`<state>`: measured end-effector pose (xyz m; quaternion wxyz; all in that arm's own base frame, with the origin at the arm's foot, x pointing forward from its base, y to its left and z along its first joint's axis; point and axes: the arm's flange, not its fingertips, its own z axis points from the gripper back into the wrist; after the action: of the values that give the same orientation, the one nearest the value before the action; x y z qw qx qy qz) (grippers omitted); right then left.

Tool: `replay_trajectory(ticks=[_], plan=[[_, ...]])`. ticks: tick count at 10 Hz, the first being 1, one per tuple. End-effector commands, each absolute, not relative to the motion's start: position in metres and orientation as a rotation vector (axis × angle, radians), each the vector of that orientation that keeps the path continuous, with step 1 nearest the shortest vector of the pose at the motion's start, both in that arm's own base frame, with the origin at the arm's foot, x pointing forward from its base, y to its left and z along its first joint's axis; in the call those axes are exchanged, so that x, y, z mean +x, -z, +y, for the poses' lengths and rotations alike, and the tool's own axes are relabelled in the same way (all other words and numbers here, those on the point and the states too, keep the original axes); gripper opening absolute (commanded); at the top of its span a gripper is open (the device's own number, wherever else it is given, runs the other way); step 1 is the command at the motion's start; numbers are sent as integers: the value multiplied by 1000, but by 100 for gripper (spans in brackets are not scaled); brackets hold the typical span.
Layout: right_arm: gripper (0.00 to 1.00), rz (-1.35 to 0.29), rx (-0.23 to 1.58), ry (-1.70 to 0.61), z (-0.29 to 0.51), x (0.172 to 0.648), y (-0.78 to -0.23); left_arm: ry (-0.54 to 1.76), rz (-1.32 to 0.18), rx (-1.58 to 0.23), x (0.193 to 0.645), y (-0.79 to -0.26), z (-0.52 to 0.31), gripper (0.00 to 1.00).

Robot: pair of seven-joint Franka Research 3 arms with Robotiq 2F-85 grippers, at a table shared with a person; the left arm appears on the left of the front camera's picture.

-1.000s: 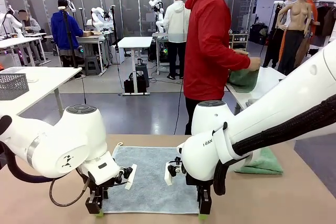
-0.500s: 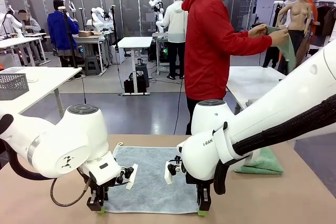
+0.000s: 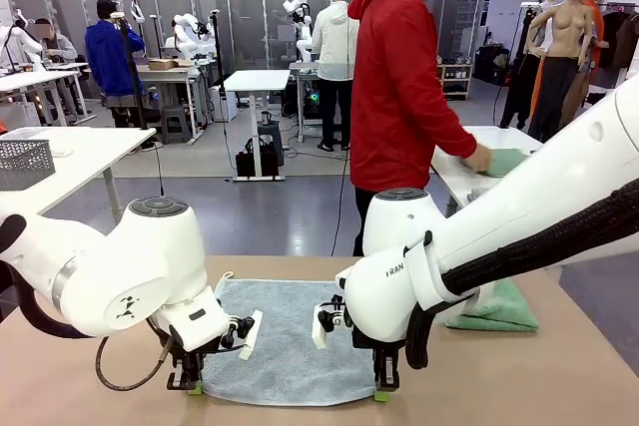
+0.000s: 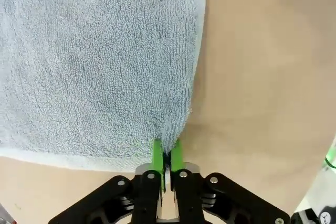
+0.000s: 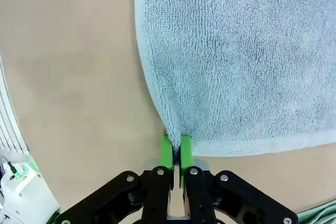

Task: Fold the towels and place them in the basket.
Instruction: When a person lays out a Towel with hook on the table, fold it in half twice.

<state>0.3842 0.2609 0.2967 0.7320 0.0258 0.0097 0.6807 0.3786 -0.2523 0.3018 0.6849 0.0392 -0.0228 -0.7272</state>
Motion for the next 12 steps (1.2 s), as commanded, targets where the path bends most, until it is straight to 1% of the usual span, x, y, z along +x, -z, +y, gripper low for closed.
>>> replay_trajectory(ticks=[1,3,4,6,7,8,10,12], plan=[[0,24,44,-1480,264,385,-292,1630,-37,111,381,-303,-249,0],[0,26,1,-1481,264,388,-293,1586,-79,109,383,-307,-246,0],[0,22,56,-1499,261,384,-297,1627,-53,88,379,-302,-252,0],[0,22,56,-1499,261,384,-297,1627,-53,88,379,-302,-252,0],[7,23,46,-1500,261,385,-297,1619,-55,89,380,-302,-250,6],[7,16,20,-1509,261,389,-311,1621,-86,119,379,-322,-247,6],[7,-45,-88,-1490,261,408,-348,1612,-163,216,381,-361,-241,6],[7,-66,-144,-1499,265,429,-373,1596,-193,275,390,-387,-239,6]])
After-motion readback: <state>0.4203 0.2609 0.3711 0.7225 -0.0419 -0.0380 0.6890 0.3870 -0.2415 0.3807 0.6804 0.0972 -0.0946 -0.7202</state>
